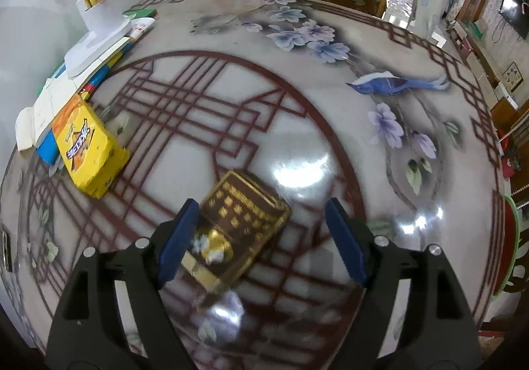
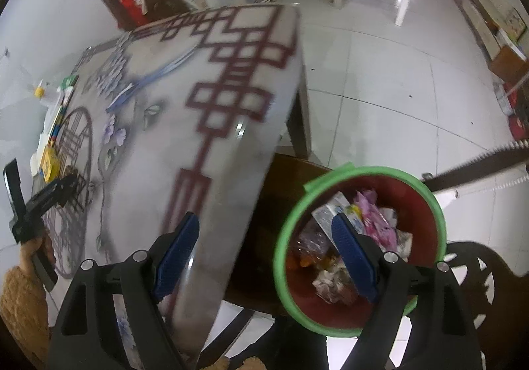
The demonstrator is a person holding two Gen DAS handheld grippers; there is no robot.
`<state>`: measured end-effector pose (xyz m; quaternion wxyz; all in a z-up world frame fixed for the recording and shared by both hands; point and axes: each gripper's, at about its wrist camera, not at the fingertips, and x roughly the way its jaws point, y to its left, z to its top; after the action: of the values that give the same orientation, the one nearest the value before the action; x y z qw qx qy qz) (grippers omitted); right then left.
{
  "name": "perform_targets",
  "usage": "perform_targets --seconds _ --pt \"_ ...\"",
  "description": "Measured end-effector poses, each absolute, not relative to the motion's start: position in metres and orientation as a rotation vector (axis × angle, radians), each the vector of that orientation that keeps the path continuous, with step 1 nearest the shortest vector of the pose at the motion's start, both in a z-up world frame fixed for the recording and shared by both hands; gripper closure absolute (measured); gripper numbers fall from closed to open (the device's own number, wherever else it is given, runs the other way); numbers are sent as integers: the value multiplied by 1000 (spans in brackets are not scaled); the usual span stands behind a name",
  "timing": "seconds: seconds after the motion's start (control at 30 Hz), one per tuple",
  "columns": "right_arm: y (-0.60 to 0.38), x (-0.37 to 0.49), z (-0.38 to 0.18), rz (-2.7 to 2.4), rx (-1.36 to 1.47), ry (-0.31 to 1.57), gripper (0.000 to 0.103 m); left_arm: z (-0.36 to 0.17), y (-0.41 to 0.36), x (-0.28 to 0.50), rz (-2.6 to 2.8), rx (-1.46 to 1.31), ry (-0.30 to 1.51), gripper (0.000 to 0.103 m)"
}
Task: Collect trash
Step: 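Move both open tools back to the table toward the cigarette box, then grasp brown-gold cigarette box with left tool while right tool grasps yellow lemon tea carton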
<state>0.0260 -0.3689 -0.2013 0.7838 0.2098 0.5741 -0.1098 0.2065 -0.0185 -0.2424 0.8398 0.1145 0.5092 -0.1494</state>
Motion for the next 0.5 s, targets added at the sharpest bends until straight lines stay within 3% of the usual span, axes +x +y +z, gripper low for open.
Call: perform_targets --seconds 0.2,0.27,0.33,0.5 --pt "-355 56 -213 -185 424 1281 23 -257 2 221 -252 167 1124 28" --pt "-348 65 -216 -165 412 1292 23 -256 5 217 -248 157 1111 32" --pt "-340 74 -218 -140 398 1302 23 -250 6 209 -260 149 1096 43" --pt "-309 100 -213 -50 343 1304 23 -228 17 179 -234 31 1060 49"
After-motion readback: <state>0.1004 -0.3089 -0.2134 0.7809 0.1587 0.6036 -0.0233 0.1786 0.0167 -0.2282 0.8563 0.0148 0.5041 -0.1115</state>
